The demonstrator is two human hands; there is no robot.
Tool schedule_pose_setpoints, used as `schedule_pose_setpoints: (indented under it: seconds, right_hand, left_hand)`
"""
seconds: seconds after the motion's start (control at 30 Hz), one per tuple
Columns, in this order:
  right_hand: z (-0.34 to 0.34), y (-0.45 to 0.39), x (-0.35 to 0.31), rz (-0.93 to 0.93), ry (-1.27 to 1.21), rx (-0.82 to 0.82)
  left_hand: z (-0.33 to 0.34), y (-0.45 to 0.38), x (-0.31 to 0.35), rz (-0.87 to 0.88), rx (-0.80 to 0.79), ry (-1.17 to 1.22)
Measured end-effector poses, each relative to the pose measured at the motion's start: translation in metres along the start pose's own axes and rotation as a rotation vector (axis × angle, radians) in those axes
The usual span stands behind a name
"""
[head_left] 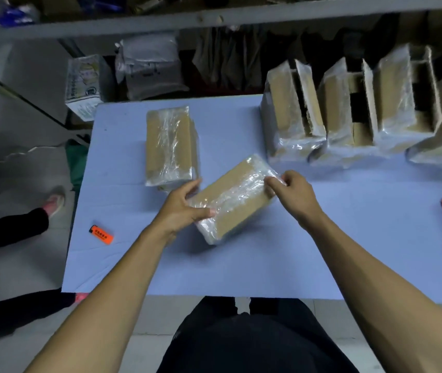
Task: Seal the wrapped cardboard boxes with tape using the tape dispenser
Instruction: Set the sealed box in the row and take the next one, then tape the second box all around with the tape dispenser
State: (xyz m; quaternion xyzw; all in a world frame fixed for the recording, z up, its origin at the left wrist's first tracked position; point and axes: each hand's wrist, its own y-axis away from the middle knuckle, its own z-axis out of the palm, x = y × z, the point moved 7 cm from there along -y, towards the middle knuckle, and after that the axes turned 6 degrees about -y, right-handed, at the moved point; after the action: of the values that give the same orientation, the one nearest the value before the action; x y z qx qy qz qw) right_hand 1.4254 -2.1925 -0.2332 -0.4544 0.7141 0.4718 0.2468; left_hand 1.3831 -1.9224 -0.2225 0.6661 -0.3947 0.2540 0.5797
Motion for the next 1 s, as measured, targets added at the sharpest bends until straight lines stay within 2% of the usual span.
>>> schedule_pose_setpoints:
  seconds: [0.07,0.13,0.23,0.37,0.67,0.83,0.93,1.0]
  right_hand:
    - [-0.014,0.019,0.017,0.044,0.026,0.023]
    - [-0.024,0.035,0.031,0.049,0.090,0.009]
    - [-0.040,0.053,0.042,0.023,0.030,0.058]
    - [-0.083,0.066,0.059,0.001,-0.035,0.259]
    - [-0.233,0.063,0.146,0.017,-0.134,0.515]
    - [-0.305,0.046,0.174,-0.051,-0.070,0.483]
    - [-0.329,0.030,0.182,-0.031,0.075,0.337]
    - [-0.353,0.025,0.190,-0.025,0.134,0.379]
  left_hand:
    - [0.008,0.006,-0.009,0.024,0.186,0.121]
    - [0.033,0.012,-0.018,0.036,0.228,0.174]
    - [0.071,0.016,-0.021,0.049,0.173,0.148]
    - [0.120,0.007,-0.004,0.072,0.053,0.030]
    - [0.290,-0.003,0.039,0.096,-0.088,-0.059]
    - [0.365,0.003,0.058,0.075,0.063,-0.124]
    - [0.373,0.004,0.061,0.055,0.118,-0.174]
    - [0.373,0.004,0.061,0.048,0.123,-0.190]
